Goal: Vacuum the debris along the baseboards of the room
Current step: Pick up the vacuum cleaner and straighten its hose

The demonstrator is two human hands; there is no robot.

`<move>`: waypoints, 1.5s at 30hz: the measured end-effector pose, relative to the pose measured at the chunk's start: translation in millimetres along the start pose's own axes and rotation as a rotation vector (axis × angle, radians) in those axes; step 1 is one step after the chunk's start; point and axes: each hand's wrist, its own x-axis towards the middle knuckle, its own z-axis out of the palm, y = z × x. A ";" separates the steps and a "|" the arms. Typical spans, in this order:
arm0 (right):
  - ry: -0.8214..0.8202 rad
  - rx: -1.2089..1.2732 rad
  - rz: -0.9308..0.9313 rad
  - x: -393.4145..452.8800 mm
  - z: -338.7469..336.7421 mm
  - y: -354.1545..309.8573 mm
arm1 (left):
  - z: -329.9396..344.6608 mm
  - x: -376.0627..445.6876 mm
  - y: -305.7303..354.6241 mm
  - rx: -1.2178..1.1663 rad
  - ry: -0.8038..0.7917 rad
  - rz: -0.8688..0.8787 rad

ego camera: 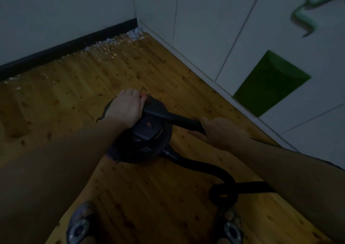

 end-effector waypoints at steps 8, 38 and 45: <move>0.012 -0.070 -0.004 -12.3 -8.9 0.1 | -7.7 2.0 9.4 -0.074 0.033 -0.021; 0.225 -0.113 0.029 -19.3 -48.5 -46.5 | -62.6 13.1 10.0 -1.114 0.403 -1.207; 0.223 -0.071 -0.031 6.2 -82.6 -94.5 | -78.2 -7.4 18.8 -1.766 0.392 -1.396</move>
